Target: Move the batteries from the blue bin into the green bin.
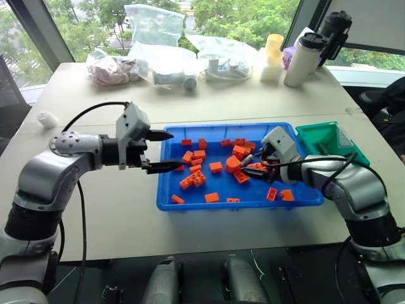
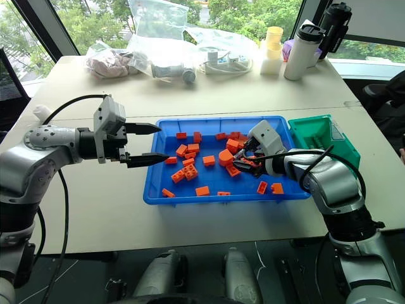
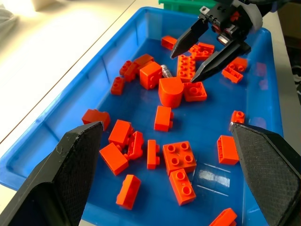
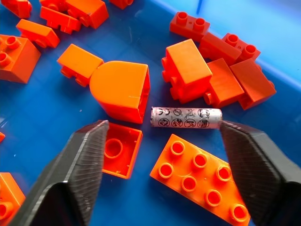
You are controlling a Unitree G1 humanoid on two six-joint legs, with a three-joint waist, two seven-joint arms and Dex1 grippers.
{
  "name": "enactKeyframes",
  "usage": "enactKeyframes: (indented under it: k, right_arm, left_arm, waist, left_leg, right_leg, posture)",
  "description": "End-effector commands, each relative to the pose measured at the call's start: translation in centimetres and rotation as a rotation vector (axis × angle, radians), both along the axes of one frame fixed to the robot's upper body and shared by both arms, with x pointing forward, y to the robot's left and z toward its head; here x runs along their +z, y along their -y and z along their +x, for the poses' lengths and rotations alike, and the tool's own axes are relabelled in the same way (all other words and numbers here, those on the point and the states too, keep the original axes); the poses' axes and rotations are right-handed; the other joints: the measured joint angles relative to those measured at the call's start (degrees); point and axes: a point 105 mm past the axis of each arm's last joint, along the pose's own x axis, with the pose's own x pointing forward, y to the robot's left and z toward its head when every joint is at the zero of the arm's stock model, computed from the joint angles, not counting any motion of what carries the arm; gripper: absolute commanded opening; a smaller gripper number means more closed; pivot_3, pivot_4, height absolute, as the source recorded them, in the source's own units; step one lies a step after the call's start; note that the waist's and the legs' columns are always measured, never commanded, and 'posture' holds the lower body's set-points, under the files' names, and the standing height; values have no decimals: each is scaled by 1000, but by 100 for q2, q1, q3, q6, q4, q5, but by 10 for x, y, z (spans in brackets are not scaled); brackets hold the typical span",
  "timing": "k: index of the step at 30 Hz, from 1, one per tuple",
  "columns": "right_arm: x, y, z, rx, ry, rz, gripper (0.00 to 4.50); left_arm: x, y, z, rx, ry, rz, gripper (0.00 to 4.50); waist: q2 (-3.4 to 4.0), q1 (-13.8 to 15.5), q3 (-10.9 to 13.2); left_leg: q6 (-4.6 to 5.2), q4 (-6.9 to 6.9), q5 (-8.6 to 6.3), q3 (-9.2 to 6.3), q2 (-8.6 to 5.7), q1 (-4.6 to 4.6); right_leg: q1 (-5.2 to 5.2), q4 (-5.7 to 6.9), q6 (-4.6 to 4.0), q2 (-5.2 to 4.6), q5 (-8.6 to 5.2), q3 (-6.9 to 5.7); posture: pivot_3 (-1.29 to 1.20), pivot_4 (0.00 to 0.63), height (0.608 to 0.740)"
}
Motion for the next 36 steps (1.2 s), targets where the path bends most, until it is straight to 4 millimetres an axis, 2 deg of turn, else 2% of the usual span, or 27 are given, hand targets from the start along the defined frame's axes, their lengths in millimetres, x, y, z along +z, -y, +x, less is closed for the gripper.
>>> enactKeyframes:
  k: [1,10,19,31,34,36]
  right_arm:
    - [17,-2,7,-11,65,13,4436]
    - [11,-4,14,-20,36,32,4436]
    - [-5,2,26,-24,23,-55,4436]
    - [-12,-7,38,2,23,-45,4436]
    - [-14,-7,38,2,21,-58,3584]
    - [-14,-6,37,3,23,-67,2561]
  left_arm:
    - [12,0,-3,-3,49,-14,4500]
    - [10,0,-3,4,47,-17,4500]
    - [11,2,-2,6,51,-22,4500]
    - [9,3,-2,16,51,-22,4500]
    - [9,3,-2,18,53,-23,4500]
    - [9,2,-2,20,54,-23,4500]
  waist:
    - [0,0,0]
    - [0,1,0]
    - [0,-1,0]
    - [0,-7,0]
    - [0,-5,0]
    - [0,-2,0]
  left_leg:
    - [0,0,0,0,0,0]
    - [2,3,-1,1,0,0]
    - [3,4,-2,1,0,0]
    - [3,5,-2,1,1,0]
    - [3,5,-2,1,1,0]
    - [3,5,-2,1,1,0]
  right_leg:
    - [0,0,0,0,0,0]
    - [1,0,0,-1,0,0]
    - [1,0,0,-1,0,0]
    - [1,1,1,0,0,0]
    - [1,1,1,0,0,0]
    - [1,1,1,-1,0,0]
  posture:
    - [0,150,740]
    - [0,150,740]
    - [0,150,740]
    - [0,150,740]
    - [0,150,740]
    - [0,150,740]
